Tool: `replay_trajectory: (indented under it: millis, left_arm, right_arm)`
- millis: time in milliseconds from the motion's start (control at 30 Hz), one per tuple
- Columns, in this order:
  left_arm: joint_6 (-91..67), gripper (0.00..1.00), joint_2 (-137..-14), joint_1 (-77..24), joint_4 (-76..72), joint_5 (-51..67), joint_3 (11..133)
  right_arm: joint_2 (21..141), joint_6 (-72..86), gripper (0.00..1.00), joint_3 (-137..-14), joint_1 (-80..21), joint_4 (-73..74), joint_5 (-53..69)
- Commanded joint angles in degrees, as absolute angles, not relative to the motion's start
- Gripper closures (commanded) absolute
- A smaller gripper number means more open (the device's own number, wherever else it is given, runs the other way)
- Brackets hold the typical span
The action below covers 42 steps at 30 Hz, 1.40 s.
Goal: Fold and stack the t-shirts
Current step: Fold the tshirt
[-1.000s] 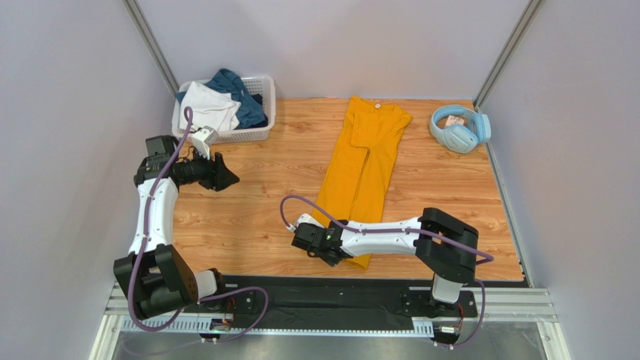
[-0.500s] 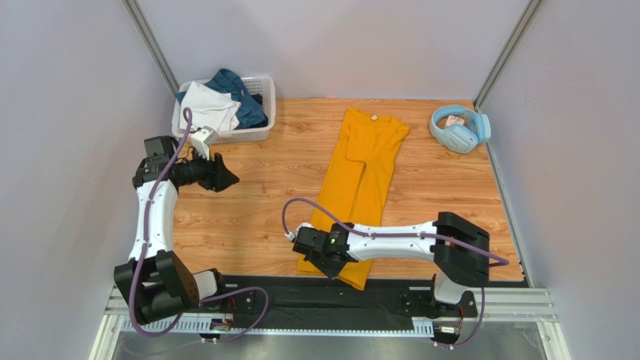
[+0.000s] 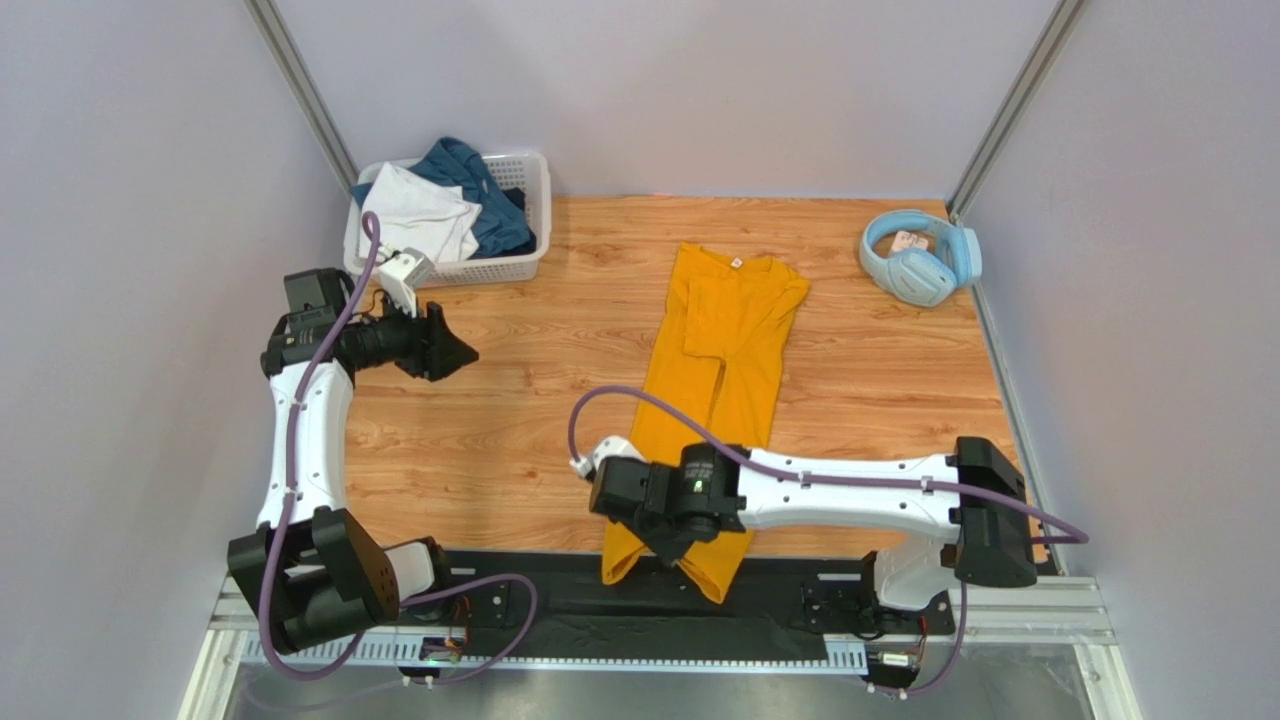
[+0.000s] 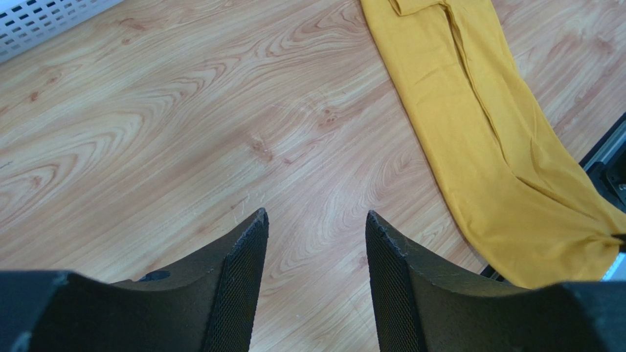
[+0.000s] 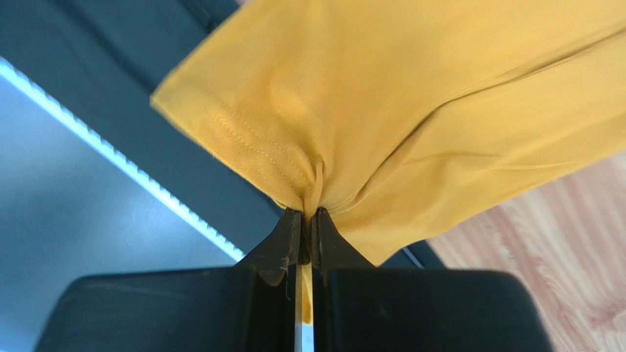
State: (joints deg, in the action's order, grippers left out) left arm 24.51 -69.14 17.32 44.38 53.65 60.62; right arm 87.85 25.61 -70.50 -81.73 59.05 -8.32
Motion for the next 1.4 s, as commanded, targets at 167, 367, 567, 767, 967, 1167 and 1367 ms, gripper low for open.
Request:
replay_trajectory:
  millis: [167,367,567,767,967,1167,1367]
  left_arm:
    - [27.7,0.41,-69.4,17.1,45.2,55.3,63.6]
    - [29.3,0.41,-70.6,17.1,45.9,54.7,63.7]
    - [29.8,0.41,-73.1,17.1,46.4,54.9,65.3]
    - [29.6,0.41,-74.1,17.1,46.7,55.0,66.1]
    - [29.2,0.41,-74.6,17.1,47.5,55.5,67.3]
    - [30.3,0.41,-73.5,17.1,48.4,55.1,67.0]
    - [31.3,0.41,-73.5,17.1,49.1,55.1,66.2]
  right_arm:
    - [86.0,16.0,1.00,-81.2,-65.0,61.3,-16.3]
    - [88.9,11.5,1.00,-82.1,-56.7,58.0,-16.7]
    - [93.7,7.0,1.00,-84.0,-47.4,54.1,-15.0]
    - [101.3,2.9,1.00,-90.6,-39.6,51.9,-12.2]
    - [111.7,2.2,1.00,-100.1,-34.5,52.9,-7.1]
    - [117.5,4.6,0.56,-100.1,-33.6,53.9,-8.5]
    - [117.0,17.0,0.18,-105.5,-30.6,62.7,-29.6]
